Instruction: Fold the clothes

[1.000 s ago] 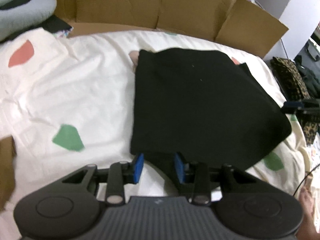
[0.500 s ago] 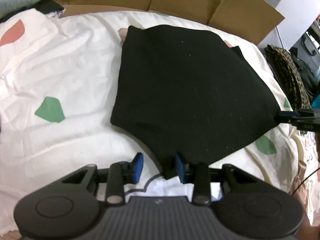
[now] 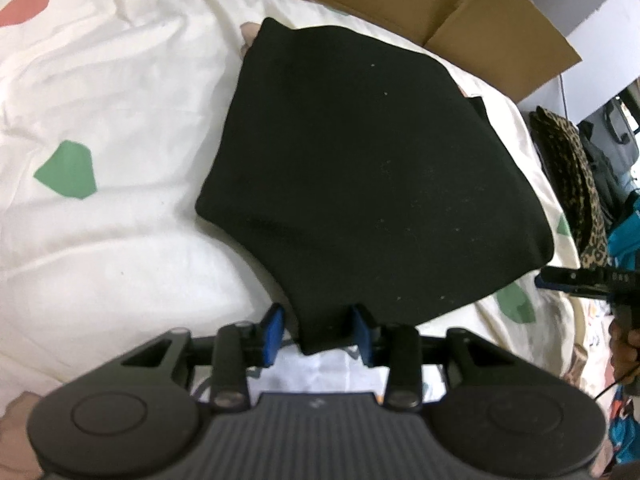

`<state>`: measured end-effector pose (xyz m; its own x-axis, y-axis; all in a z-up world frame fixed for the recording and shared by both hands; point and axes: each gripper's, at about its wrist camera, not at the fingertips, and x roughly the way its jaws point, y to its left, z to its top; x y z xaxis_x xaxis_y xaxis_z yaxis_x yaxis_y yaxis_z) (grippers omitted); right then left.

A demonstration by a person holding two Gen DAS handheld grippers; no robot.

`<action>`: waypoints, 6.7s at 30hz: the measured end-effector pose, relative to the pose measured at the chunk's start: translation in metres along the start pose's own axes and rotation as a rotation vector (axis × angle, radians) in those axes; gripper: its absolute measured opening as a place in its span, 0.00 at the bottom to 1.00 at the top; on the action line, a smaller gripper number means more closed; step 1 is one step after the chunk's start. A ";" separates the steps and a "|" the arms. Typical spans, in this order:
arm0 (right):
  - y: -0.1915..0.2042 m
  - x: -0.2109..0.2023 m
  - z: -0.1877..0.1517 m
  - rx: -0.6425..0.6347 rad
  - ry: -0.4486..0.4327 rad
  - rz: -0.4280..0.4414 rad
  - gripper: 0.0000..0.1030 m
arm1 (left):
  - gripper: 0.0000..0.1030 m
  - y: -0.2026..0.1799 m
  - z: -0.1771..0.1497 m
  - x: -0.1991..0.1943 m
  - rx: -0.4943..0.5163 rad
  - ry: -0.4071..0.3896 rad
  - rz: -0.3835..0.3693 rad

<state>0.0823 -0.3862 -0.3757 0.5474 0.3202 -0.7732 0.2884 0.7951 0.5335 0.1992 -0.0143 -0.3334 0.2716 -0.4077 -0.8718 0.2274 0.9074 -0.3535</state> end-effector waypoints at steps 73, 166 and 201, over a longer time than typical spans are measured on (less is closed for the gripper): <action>-0.027 -0.041 0.067 0.053 -0.158 0.065 0.06 | 0.06 -0.079 -0.052 0.007 -0.160 0.344 -0.151; -0.060 0.000 -0.023 0.475 -0.190 0.191 0.37 | 0.59 -0.092 0.139 0.093 0.217 0.083 -0.234; -0.075 -0.007 0.011 0.362 -0.095 0.174 0.24 | 0.72 -0.091 0.136 0.110 0.117 0.182 -0.377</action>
<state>0.0654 -0.4542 -0.4067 0.6776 0.3717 -0.6346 0.4336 0.4950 0.7530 0.3354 -0.1560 -0.3514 -0.0176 -0.6739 -0.7387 0.3860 0.6769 -0.6267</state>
